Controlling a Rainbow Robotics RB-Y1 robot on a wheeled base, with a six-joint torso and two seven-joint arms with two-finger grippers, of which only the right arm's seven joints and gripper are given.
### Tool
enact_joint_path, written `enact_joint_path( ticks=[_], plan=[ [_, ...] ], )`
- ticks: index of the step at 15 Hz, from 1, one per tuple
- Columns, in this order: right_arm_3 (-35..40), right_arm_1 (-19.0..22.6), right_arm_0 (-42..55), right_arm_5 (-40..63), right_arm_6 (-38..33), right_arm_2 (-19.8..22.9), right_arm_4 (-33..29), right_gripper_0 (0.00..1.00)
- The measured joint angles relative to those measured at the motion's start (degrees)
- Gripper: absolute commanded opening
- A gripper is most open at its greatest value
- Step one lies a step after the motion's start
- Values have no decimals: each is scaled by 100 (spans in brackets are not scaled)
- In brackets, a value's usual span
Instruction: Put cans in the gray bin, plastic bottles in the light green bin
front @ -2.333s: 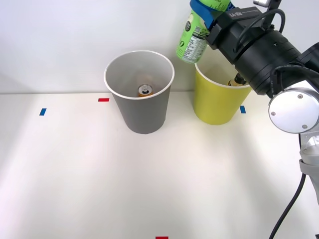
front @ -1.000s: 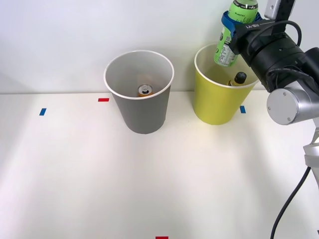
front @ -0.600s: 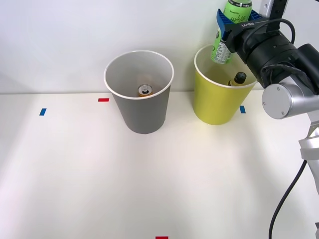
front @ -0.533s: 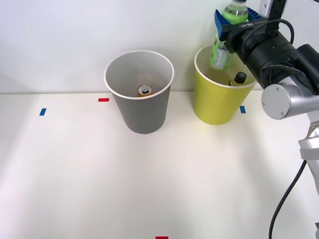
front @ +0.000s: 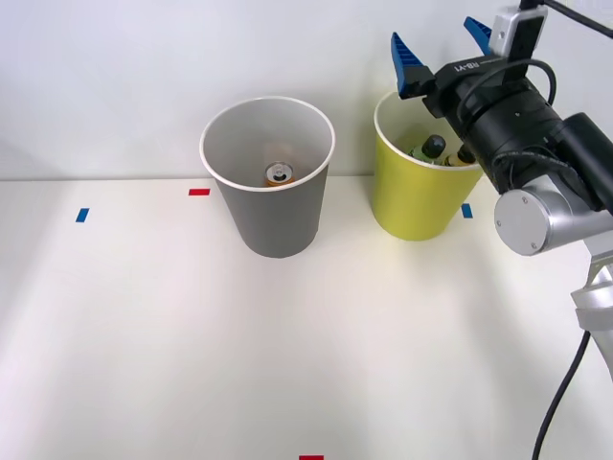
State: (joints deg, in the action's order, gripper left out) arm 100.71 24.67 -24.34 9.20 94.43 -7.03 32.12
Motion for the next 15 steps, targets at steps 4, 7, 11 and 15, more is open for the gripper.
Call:
enact_joint_path(
  ticks=[4, 7, 11, 15],
  plan=[
    [1115, 220, 1055, -48, -2, -42, -2, 100],
    [1719, 360, 1858, -179, -45, -44, 32, 100],
    [2227, 507, 2954, -531, -95, -48, 70, 100],
    [2271, 601, 4094, -1345, -116, -196, 114, 100]
  ],
)
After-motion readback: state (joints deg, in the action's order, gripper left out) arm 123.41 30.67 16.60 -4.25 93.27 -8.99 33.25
